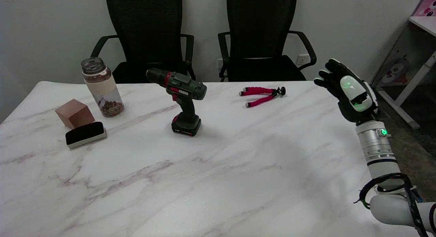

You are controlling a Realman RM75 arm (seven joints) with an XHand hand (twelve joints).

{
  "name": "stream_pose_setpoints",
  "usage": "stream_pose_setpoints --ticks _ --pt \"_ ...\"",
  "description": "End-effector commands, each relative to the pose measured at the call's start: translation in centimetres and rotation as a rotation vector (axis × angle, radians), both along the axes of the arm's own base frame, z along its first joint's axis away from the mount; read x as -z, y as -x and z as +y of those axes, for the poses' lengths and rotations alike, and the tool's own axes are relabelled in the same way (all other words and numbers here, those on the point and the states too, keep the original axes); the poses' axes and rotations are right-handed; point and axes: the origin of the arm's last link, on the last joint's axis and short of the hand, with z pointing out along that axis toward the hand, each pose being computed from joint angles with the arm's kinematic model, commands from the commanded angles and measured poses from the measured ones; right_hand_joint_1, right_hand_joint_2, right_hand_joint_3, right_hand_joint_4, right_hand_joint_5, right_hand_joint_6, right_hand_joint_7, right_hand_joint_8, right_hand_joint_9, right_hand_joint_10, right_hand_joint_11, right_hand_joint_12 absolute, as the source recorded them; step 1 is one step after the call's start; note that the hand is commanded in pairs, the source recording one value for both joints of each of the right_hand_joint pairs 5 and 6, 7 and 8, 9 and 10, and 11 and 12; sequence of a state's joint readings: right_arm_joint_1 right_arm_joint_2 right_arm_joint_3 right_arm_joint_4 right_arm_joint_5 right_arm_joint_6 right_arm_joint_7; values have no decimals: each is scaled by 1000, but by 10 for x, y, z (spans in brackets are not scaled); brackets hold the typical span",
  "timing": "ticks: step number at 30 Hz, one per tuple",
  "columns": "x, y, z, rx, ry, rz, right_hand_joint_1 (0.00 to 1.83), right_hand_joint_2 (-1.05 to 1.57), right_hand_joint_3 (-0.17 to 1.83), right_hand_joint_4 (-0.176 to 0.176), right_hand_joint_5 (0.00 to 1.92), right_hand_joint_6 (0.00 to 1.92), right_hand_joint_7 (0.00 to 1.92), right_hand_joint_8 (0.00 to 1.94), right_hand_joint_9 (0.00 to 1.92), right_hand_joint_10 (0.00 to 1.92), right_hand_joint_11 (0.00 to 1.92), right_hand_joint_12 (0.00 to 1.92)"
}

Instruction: Pick up the power screwdriver.

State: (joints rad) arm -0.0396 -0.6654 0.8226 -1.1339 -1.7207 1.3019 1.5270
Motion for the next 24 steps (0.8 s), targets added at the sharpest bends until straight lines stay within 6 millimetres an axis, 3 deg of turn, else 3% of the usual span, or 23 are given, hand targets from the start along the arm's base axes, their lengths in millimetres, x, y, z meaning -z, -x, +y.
stream_pose_setpoints --ticks 1,6,13,17,24 --pt "21 32 -8 169 -135 124 865 -9 916 -78 375 375 375 375 541 541 675 675" --pt "56 49 -31 220 -223 110 859 -86 885 -48 366 366 366 366 519 519 651 651" --pt "105 64 -62 230 -323 125 874 -234 864 -39 329 329 329 329 499 499 609 609" --pt "119 65 -77 245 -344 125 879 -252 802 -44 323 323 323 323 504 504 623 623" --pt "160 55 -118 272 -447 206 880 -257 727 -58 303 303 303 303 512 512 667 667"
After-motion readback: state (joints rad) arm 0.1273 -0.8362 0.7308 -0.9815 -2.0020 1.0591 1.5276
